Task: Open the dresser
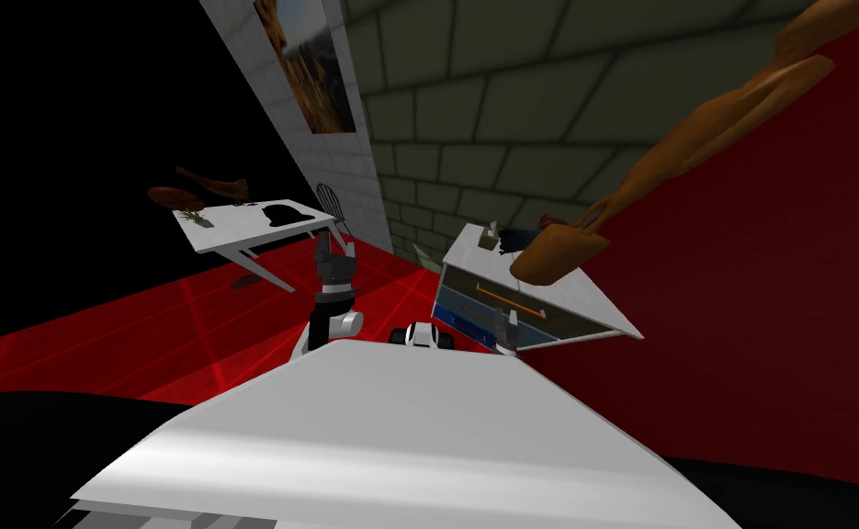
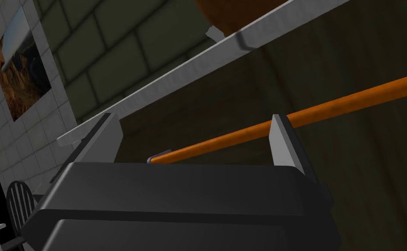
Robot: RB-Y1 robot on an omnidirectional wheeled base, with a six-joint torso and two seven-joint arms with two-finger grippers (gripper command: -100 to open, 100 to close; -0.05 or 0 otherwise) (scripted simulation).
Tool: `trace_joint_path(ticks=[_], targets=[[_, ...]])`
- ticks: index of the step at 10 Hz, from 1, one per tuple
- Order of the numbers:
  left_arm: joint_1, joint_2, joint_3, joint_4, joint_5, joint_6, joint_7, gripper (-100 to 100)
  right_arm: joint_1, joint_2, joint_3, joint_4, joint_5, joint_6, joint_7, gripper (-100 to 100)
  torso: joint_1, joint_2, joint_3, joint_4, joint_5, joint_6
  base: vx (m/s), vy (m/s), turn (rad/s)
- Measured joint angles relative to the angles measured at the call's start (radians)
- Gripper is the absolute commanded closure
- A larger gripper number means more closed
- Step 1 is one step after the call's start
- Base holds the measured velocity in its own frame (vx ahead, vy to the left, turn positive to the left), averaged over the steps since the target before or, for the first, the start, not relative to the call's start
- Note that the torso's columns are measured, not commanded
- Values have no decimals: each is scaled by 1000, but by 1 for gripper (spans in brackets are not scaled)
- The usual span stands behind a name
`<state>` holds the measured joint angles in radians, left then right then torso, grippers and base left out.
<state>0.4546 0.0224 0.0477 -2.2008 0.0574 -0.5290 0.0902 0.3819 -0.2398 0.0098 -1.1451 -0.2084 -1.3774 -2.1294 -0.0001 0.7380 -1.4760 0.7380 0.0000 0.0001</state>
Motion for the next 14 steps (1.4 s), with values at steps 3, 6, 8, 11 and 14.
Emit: trace_joint_path(ticks=[3,6,8,11,14], targets=[[0,0,0,0,0,0,0,0,-6,12,1,36,-11,-35,-78,-100,1,1,1,0,0,0,32,-13,35],[0,0,0,0,0,0,0,0,-14,34,1,82,-26,-75,-161,-100,0,-1,-1,0,0,0,44,-17,34],[0,0,0,0,0,0,0,0,-16,40,1,94,-31,-88,-210,-100,0,1,1,0,0,0,24,-14,22],[0,0,0,0,0,0,0,0,-23,66,-1,133,-45,-119,-294,-100,-1,-1,0,0,0,0,38,-26,25],[0,0,0,0,0,0,0,0,-29,94,-1,164,-54,-145,-381,-100,0,1,0,0,0,0,25,-29,12]])
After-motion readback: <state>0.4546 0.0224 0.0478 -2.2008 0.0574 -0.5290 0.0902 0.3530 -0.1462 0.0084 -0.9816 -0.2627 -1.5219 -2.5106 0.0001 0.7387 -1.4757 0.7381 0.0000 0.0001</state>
